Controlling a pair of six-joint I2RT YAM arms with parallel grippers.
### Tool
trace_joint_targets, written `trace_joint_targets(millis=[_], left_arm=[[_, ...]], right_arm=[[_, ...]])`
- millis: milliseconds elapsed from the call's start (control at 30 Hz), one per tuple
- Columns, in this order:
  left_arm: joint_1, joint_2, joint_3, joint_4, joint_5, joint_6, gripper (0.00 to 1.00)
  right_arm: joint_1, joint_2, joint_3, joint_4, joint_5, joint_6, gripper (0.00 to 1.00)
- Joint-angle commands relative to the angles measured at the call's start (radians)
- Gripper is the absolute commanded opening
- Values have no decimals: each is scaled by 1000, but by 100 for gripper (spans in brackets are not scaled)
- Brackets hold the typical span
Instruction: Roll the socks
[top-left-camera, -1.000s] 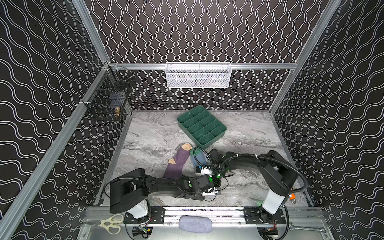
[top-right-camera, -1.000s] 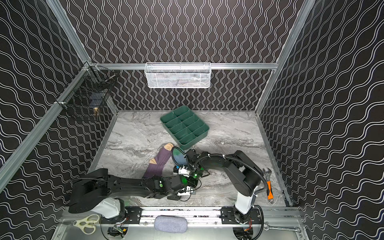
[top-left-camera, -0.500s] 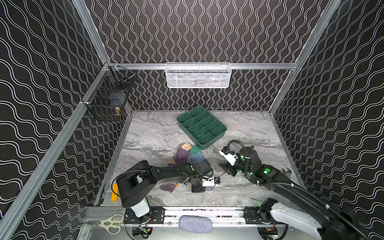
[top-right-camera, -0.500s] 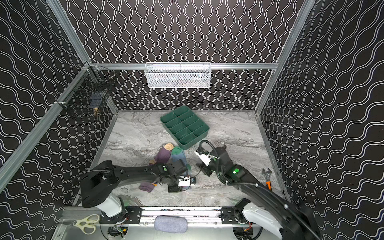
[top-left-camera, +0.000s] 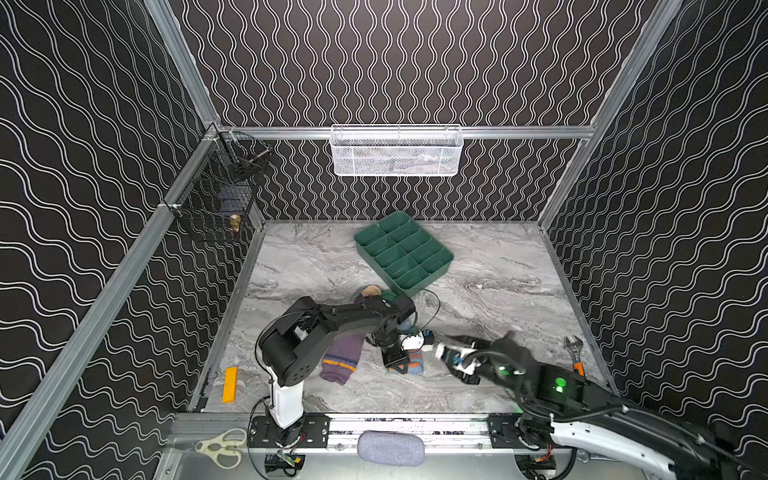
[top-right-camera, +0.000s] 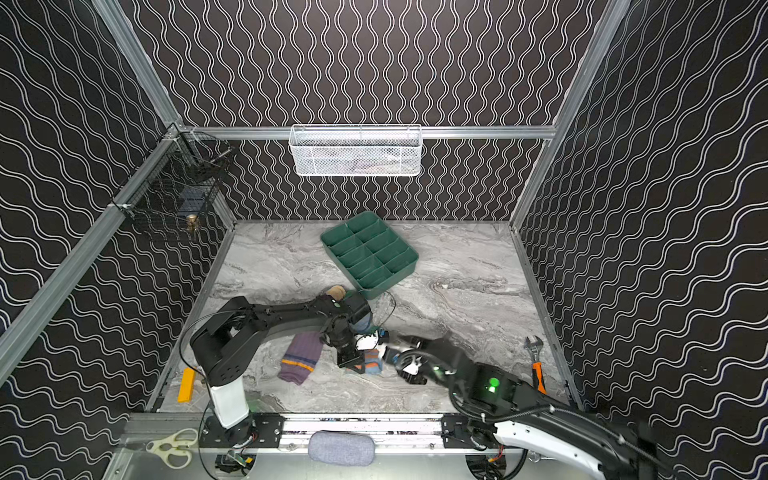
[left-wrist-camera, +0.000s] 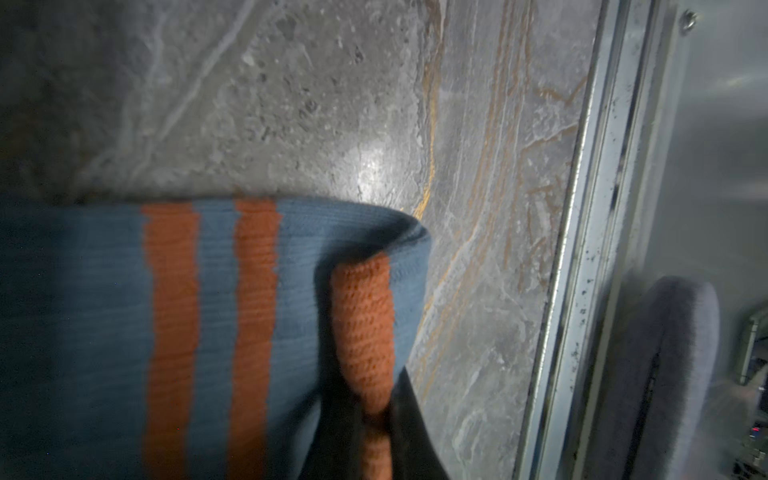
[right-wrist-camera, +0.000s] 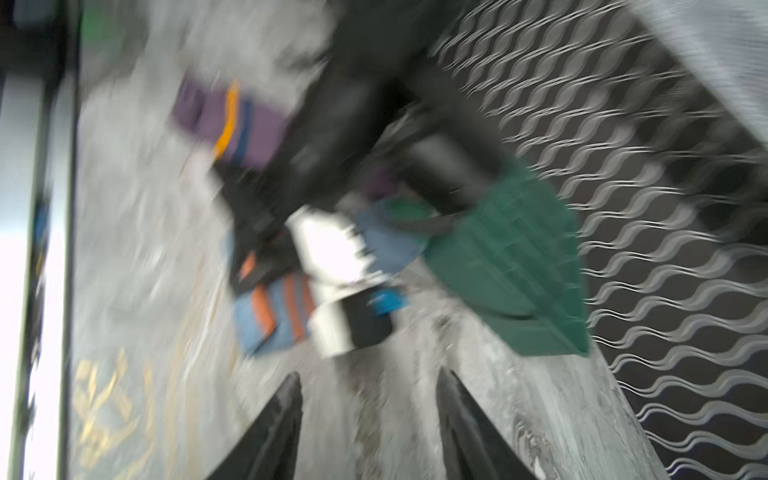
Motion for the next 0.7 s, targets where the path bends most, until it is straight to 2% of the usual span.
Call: trace_joint_targets(millis=[0, 100, 267, 367, 533, 667], left_arm=[[17, 60, -7, -76, -199, 6, 0], [37, 79, 9, -76, -202, 9, 0], [47, 109, 37, -92, -203, 16, 0], [48, 120, 39, -92, -198, 15, 0], [48, 137, 43, -91, -192, 16, 0], [48, 139, 46, -91, -188, 16, 0]], right_arm=[[157, 109, -7, -56, 231, -74, 53], [275, 216, -31, 60, 294, -70, 56], [289, 449, -74, 357, 278, -116, 57], [264, 563, -75, 492, 269, -159, 57], [176, 670, -78, 579, 166, -156, 52], [140, 738, -71, 573, 121, -146, 40]])
